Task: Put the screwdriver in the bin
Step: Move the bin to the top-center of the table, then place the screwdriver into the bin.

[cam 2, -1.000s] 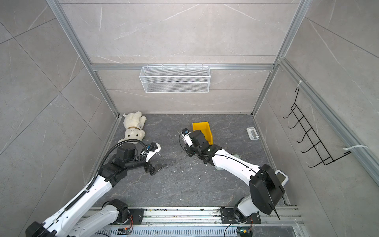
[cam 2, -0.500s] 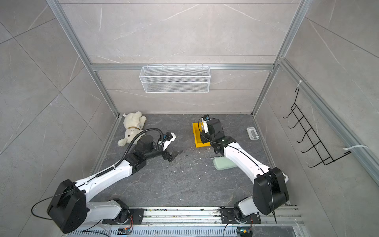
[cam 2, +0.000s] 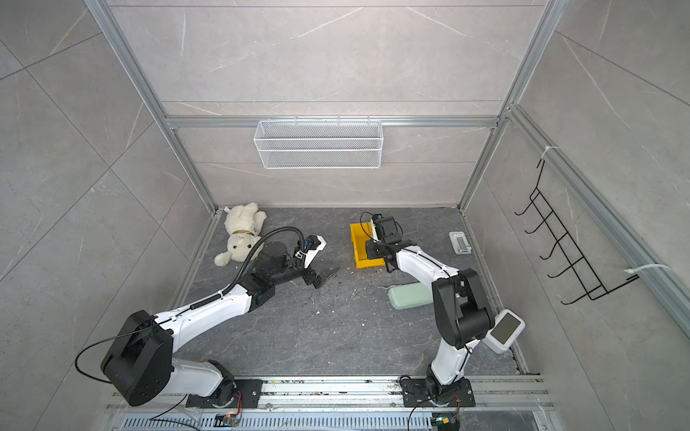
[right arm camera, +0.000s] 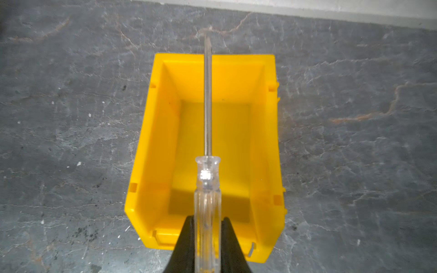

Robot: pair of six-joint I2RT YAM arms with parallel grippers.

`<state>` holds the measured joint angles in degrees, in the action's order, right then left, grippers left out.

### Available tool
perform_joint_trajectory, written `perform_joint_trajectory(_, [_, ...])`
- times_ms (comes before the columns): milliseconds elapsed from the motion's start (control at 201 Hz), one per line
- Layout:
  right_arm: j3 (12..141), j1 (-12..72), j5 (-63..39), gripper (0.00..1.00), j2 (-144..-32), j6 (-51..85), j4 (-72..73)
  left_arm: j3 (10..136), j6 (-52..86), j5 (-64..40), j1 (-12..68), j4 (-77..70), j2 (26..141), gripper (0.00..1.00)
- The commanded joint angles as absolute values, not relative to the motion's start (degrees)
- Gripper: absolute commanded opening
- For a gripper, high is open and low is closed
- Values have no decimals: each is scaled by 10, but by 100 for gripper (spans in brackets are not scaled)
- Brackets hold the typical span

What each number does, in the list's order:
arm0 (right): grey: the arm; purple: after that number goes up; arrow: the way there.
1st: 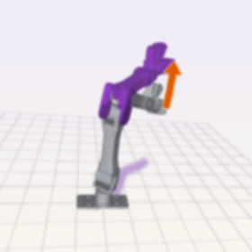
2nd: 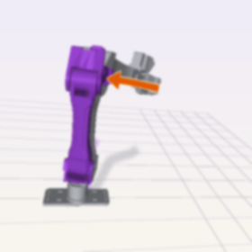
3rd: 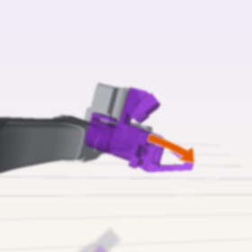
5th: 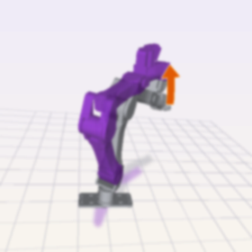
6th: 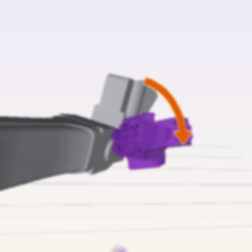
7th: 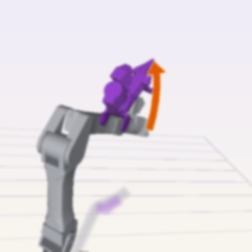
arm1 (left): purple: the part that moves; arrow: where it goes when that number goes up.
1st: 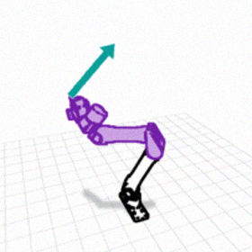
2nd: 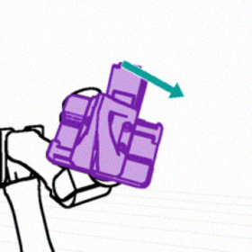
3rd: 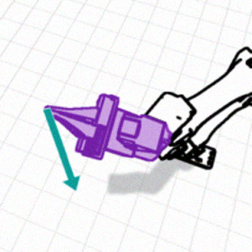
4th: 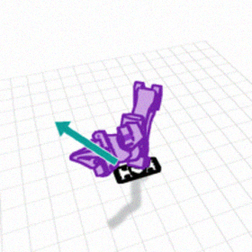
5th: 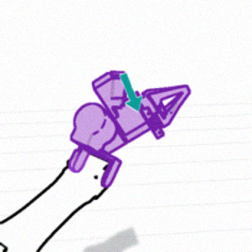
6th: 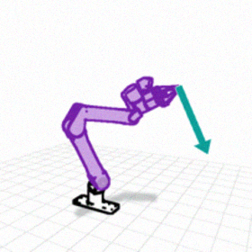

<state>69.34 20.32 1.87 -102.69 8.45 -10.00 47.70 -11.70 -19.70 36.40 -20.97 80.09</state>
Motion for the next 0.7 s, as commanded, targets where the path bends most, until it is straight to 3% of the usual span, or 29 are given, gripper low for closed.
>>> perform_joint_trajectory(0, [711,202,5,3,-1058,117,-68,480,-109,-200,366,-238,792,100])
perform_joint_trajectory(219, [720,202,2,4,-1096,137,-58,471,-115,-195,366,-224,780,100])
perform_joint_trajectory(383, [722,202,6,12,-1097,137,-58,463,-115,-192,366,-222,772,100])
perform_joint_trajectory(692, [724,202,-3,41,-1068,132,-62,457,-113,-187,366,-223,763,100])
